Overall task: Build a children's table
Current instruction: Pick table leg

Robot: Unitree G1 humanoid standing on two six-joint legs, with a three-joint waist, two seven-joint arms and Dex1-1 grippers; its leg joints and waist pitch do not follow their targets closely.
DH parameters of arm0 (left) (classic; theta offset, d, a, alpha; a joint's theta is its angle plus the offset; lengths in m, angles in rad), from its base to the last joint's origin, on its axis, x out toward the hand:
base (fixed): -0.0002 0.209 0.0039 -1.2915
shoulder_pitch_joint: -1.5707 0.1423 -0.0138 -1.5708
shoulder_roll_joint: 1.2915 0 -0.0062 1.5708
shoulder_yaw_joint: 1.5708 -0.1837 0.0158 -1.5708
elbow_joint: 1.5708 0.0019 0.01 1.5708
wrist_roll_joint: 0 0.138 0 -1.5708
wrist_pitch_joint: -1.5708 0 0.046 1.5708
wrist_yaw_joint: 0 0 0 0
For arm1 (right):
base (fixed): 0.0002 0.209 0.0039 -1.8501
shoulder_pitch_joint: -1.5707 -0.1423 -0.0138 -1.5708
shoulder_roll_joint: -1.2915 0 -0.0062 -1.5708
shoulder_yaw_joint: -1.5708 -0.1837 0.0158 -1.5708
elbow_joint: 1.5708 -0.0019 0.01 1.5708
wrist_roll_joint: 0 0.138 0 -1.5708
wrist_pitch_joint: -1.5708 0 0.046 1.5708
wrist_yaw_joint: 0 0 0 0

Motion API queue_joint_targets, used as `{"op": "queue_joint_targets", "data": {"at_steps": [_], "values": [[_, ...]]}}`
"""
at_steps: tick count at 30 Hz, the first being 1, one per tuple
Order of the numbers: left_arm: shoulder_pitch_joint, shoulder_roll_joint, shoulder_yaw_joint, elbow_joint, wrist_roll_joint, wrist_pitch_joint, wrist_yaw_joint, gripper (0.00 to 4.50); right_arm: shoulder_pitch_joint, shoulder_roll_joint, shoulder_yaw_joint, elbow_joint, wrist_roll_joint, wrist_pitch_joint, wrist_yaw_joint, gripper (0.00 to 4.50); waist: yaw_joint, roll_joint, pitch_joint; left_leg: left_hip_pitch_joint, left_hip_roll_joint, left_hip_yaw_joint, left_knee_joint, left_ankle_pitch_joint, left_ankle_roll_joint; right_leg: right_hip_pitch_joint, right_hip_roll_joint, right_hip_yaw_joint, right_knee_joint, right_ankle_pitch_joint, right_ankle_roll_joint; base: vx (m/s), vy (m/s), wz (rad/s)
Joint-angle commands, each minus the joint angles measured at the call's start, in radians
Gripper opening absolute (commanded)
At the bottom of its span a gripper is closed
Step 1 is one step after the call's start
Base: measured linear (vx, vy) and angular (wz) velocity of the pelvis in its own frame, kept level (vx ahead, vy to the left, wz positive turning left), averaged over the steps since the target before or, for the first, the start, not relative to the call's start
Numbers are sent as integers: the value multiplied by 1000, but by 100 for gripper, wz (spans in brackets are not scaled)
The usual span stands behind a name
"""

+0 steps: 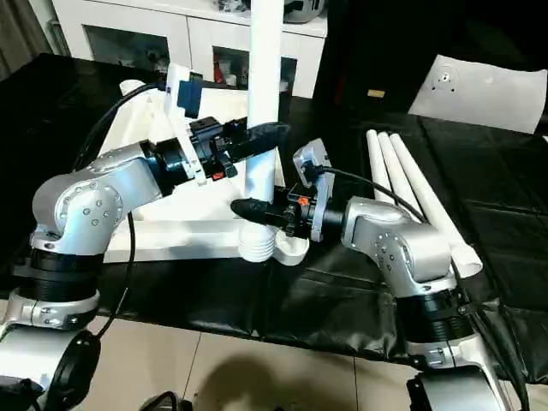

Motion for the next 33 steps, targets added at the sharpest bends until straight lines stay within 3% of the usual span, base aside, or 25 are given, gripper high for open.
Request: {"op": "queue_joint_targets", "data": {"at_steps": [1, 6, 15, 16, 19, 20, 21, 22, 25, 26, 29, 30, 31, 32, 33], "values": [[-5, -27, -9, -17, -29, 4, -1, 252, 8, 0, -1, 6, -14, -4, -24, 190, -2, 0, -73, 10, 48, -12, -68, -121, -12, 55, -77, 45, -78, -211, -157, 0, 0, 0], [6, -62, 52, 14, -35, -11, 85, 252, 14, 21, -41, -11, 28, 18, -45, 189, -1, 0, -74, 10, 47, -12, -67, -122, -6, 56, -77, 45, -78, -197, -166, 0, 0, 0], [44, -146, 239, -32, -174, -76, 143, 252, 4, 81, -169, -1, 110, 45, -140, 189, -2, 0, -73, 10, 47, -12, -69, -129, -5, 55, -76, 44, -82, -211, -163, 0, 0, 0], [56, -143, 253, -55, -182, -90, 139, 252, 1, 85, -186, -1, 120, 49, -157, 189, -1, 4, -73, 11, 47, -13, -69, -131, -6, 53, -76, 44, -82, -213, -160, 0, 0, 0], [77, -115, 223, -83, -156, -77, 118, 252, 4, 86, -193, -10, 128, 55, -161, 189, -1, 4, -72, 12, 50, -13, -72, -136, -13, 52, -77, 45, -81, -218, -153, 0, 0, 0], [95, -91, 180, -101, -106, -71, 103, 261, 7, 90, -196, -20, 133, 60, -166, 189, -1, 3, -73, 12, 50, -13, -72, -133, -15, 52, -76, 45, -80, -215, -150, 0, 0, 0], [96, -90, 177, -101, -105, -67, 103, 293, 8, 90, -195, -22, 133, 61, -166, 189, -1, 6, -72, 13, 50, -13, -74, -134, -18, 50, -74, 44, -80, -219, -142, 0, 0, 0], [99, -88, 171, -103, -102, -58, 103, 293, 10, 90, -192, -26, 132, 61, -165, 189, -2, 5, -71, 13, 48, -13, -73, -139, -21, 51, -74, 44, -81, -229, -134, 0, 0, 0], [105, -64, 107, -120, -72, -50, 83, 302, 23, 90, -168, -43, 118, 62, -165, 189, -2, 5, -70, 13, 49, -13, -75, -149, -26, 49, -75, 45, -85, -259, -119, 0, 0, 0], [99, -64, 82, -123, -63, -59, 76, 302, 27, 89, -155, -45, 113, 58, -166, 189, -1, 10, -71, 14, 50, -15, -76, -148, -29, 48, -76, 45, -85, -255, -116, 0, 0, 0], [86, -82, 98, -121, -90, -63, 86, 303, 28, 95, -154, -42, 113, 49, -181, 189, -4, 9, -72, 10, 49, -14, -75, -139, -35, 52, -75, 45, -81, -209, -133, 0, 0, 0], [85, -84, 103, -122, -89, -72, 89, 303, 26, 101, -161, -40, 111, 46, -189, 189, -2, 16, -71, 11, 46, -14, -74, -145, -36, 52, -76, 46, -82, -211, -137, 0, 0, 0], [83, -85, 109, -119, -82, -82, 102, 303, 24, 105, -169, -38, 113, 45, -197, 189, -5, 11, -72, 10, 45, -13, -74, -151, -36, 54, -75, 45, -84, -220, -135, 0, 0, 0], [81, -87, 123, -109, -57, -108, 131, 303, 23, 111, -182, -37, 119, 45, -206, 189, -4, 18, -72, 10, 46, -15, -74, -151, -36, 54, -75, 46, -83, -215, -136, 0, 0, 0], [80, -87, 132, -103, -40, -122, 148, 303, 22, 113, -189, -37, 123, 46, -210, 189, -8, 13, -72, 9, 47, -15, -74, -153, -32, 54, -74, 45, -85, -214, -133, 0, 0, 0]]}}
